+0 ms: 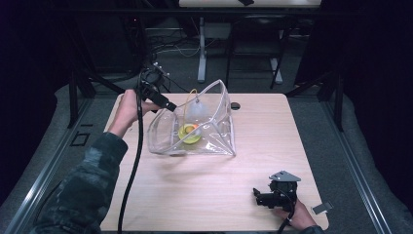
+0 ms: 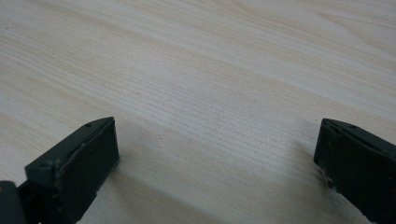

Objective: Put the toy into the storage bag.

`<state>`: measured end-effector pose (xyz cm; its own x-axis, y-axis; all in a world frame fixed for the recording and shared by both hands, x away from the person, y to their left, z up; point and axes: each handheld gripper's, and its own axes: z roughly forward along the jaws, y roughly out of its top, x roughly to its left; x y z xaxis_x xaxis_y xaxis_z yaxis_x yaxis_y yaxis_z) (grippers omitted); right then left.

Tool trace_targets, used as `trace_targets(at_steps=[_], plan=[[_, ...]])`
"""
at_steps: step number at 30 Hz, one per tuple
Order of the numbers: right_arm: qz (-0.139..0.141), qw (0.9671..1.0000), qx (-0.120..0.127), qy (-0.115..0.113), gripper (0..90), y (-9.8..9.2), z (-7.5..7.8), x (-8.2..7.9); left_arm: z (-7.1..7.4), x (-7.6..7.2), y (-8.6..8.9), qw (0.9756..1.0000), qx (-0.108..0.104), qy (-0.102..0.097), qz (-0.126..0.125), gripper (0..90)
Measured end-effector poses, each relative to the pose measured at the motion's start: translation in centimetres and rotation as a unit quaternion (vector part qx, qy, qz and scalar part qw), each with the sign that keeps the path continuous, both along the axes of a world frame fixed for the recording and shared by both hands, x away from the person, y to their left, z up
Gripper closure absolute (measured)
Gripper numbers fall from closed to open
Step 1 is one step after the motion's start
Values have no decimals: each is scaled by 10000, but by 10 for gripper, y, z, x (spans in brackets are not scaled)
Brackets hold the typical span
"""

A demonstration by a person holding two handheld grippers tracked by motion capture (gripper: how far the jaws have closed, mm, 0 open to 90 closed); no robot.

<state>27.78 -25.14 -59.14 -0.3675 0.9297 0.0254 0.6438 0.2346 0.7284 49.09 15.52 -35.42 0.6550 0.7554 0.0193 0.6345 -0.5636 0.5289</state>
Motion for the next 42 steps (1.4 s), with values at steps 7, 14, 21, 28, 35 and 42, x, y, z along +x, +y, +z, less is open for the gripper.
trace_targets(at_steps=[7, 14, 21, 28, 35, 42], plan=[[1, 10000, 2, -1, 0, 0, 0, 0, 5, -5, 23, 9996, 76, -129, 242, 2], [1, 10000, -2, 0, 0, 0, 0, 0, 3, -14, 46, 9991, 3, -189, 369, 0], [66, 9999, -129, 80, 0, -2, 1, 0, -8, -28, 69, 9985, -109, -213, 485, 0], [1, 10000, -1, -2, 0, 0, 0, 0, -31, -43, 90, 9983, -87, -133, 566, 0], [1, 10000, -2, 0, 0, 0, 0, 0, -56, -60, 107, 9979, -58, -59, 640, 0], [42, 9999, -114, 66, 0, -1, 1, 0, -86, -81, 118, 9976, -109, 53, 681, 0]])
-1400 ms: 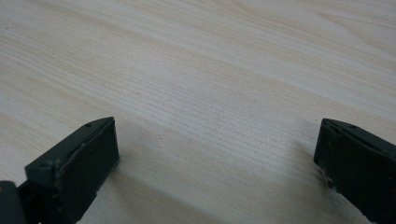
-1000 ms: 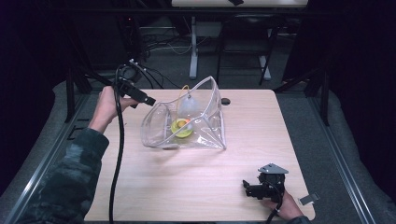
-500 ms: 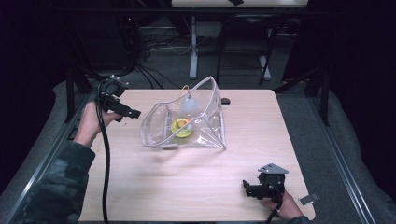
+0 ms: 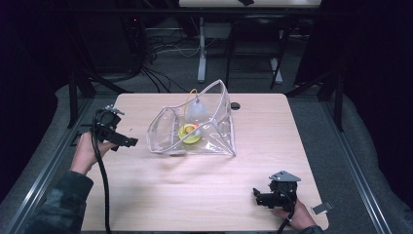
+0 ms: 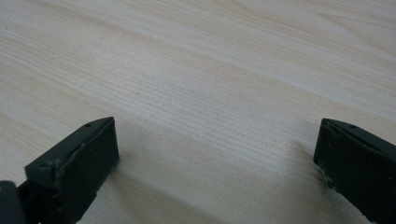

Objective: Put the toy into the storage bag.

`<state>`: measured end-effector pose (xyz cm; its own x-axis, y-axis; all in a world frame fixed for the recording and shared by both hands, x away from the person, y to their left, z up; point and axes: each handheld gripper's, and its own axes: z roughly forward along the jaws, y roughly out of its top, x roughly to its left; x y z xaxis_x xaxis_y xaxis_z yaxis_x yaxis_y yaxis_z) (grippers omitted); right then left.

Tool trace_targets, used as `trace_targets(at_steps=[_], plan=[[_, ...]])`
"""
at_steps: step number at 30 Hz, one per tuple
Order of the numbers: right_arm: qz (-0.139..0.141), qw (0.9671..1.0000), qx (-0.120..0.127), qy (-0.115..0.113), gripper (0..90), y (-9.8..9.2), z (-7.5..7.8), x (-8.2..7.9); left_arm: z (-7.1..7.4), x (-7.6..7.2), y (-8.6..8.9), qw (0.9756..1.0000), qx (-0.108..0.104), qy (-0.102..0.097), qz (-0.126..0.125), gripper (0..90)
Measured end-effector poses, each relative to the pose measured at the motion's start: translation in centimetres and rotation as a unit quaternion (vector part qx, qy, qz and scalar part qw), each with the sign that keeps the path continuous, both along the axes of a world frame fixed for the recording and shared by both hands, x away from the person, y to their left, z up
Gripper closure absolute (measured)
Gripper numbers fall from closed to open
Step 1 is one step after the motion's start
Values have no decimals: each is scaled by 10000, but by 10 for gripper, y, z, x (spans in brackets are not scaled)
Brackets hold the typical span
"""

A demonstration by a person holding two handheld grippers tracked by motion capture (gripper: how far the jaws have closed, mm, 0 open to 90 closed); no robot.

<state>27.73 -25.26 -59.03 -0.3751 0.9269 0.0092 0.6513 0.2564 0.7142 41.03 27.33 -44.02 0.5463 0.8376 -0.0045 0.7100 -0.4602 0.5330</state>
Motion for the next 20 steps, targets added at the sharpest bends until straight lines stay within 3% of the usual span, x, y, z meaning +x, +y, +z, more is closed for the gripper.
trace_targets(at_steps=[11, 14, 17, 20], plan=[[12, 10000, -16, 2, 0, 0, 0, 0, -47, -23, 18, 9993, -241, 226, 176, 0], [3, 10000, -3, -8, 0, 0, 0, 0, -55, -28, 20, 9993, -285, 193, 145, 0], [6, 10000, -6, -6, 0, 0, 0, 0, -69, -32, 21, 9985, -547, 66, 35, 0], [7, 10000, -4, -6, 0, 0, 0, 0, -84, -31, 22, 9985, -540, 41, 4, 0]])
